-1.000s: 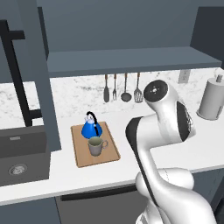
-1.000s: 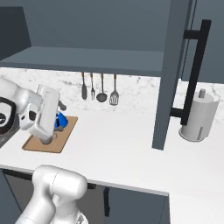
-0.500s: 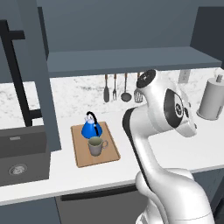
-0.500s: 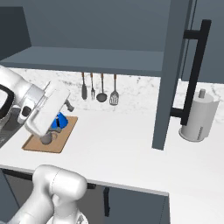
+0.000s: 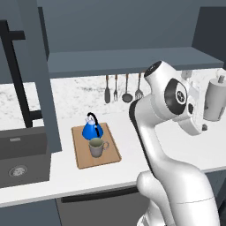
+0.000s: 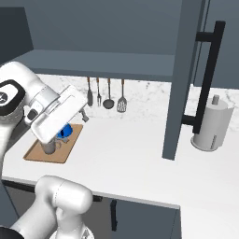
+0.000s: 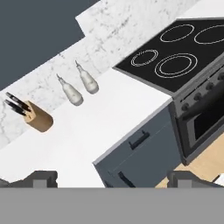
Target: Pick the kettle from the counter and place it on the tray. Then pick the mug from the cabinet and place it on the tray. Then close the cabinet doors.
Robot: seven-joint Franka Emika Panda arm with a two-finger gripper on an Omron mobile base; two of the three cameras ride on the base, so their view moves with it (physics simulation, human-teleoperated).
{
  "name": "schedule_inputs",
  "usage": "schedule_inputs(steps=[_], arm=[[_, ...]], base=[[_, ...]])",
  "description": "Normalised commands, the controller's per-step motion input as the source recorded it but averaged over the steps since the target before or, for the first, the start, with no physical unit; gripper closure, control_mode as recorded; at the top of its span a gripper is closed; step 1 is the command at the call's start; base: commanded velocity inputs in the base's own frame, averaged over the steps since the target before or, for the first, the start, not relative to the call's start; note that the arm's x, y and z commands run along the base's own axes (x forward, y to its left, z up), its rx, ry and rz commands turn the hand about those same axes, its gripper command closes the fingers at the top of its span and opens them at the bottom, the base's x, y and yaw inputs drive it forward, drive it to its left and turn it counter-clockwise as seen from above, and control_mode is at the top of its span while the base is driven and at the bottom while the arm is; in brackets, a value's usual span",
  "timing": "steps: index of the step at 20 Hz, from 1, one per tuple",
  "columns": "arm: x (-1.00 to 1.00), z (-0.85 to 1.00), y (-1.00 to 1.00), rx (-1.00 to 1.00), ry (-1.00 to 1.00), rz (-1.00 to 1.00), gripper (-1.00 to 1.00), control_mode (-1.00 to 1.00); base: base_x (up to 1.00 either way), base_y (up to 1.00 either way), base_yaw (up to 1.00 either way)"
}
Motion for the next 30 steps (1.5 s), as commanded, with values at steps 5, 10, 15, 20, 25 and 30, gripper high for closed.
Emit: schedule_inputs(steps=[5,10,15,20,25,30], arm=[[-0.13,0.0,-0.32,-0.02,-0.12,-0.08,-1.0,-1.0],[-0.06,-0.01,-0.27,-0.11,-0.12,0.0,-1.0,-1.0],[-0.16,0.0,-0.32,-0.07,-0.17,0.0,-1.0,-1.0],[-0.15,0.02,-0.36,0.0,-0.14,-0.07,-1.0,-1.0],[-0.24,0.03,-0.49,0.0,-0.39,0.11,-1.0,-1.0],[-0.29,0.22,-0.32,0.0,-0.27,0.02,-1.0,-1.0]], base=[[0.0,0.0,0.0],[0.0,0.0,0.0],[0.0,0.0,0.0],[0.0,0.0,0.0],[0.0,0.0,0.0],[0.0,0.0,0.0]])
